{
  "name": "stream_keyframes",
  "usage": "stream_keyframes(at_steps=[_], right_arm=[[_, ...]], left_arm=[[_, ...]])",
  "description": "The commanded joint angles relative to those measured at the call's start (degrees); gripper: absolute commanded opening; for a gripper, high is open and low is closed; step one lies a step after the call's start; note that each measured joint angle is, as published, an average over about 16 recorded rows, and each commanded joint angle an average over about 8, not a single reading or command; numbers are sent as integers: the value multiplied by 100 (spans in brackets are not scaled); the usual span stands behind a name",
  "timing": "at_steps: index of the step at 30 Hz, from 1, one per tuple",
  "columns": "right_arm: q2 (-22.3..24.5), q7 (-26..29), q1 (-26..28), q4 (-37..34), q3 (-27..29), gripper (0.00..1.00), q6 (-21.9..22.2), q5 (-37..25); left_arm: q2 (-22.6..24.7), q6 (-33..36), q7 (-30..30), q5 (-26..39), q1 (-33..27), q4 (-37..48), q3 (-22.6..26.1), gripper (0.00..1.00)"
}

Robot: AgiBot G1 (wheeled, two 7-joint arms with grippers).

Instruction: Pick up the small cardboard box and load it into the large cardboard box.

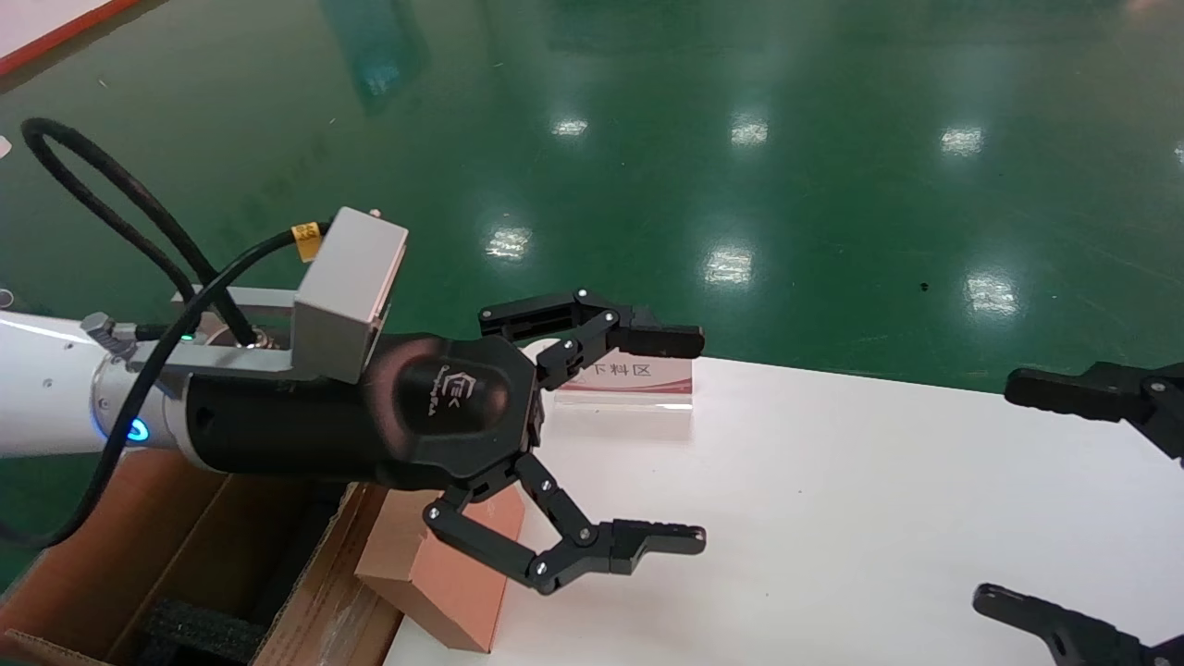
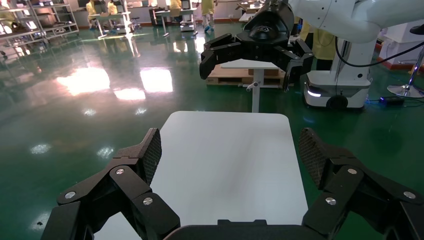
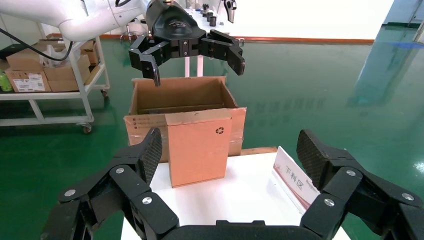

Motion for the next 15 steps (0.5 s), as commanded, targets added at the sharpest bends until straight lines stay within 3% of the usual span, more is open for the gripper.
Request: stream_keyframes(at_steps=[1, 15], right_arm=[[0, 0, 0, 0, 0, 100, 0, 0], [0, -1, 0, -1, -1, 100, 0, 0]], left_arm=[[0, 0, 0, 0, 0, 0, 0, 100], [-26, -6, -29, 89, -27, -37, 35, 100]])
